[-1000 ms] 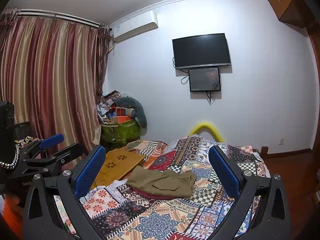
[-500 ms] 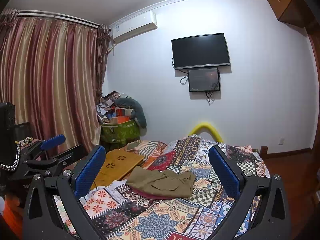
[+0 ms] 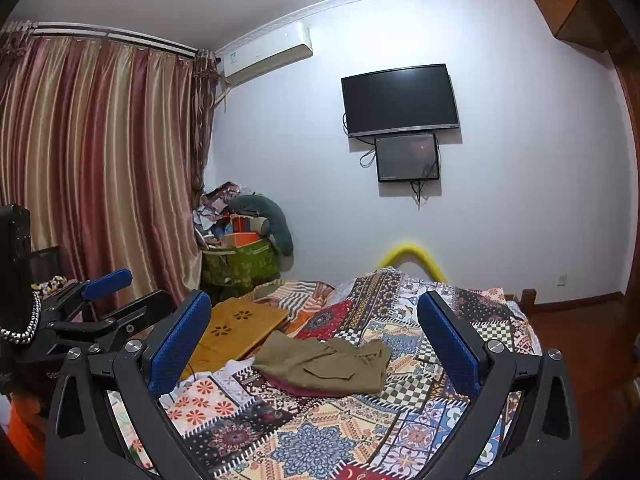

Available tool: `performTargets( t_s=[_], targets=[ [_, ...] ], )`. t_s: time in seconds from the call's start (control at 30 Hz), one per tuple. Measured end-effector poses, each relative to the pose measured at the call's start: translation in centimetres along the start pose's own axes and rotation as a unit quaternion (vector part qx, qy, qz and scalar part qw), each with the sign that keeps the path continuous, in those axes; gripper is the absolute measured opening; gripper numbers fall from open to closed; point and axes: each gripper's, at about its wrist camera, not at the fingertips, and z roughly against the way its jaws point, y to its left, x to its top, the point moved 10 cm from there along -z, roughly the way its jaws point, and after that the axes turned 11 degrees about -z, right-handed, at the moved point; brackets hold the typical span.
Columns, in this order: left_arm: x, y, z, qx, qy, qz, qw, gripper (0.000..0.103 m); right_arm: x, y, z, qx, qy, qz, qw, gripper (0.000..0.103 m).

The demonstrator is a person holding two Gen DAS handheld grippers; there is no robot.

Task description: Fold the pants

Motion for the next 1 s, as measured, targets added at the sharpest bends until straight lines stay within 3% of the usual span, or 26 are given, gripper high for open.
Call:
performTargets(
  t_s=[0.57,1.0],
  targets=[
    [0.13,-0.14,-0.26,-0.023,0.002,0.001,0.9997,0.101,0.01,0.11,-0.06,0.000,-0.001,0.000,1.000,0.103],
    [-0.04,-0.22,-0.62,-0.020,0.005,0.003,0.9998,0.101,0.03,0.23,-0.07,0.000,0.000,0.000,1.000,0.103]
  ],
)
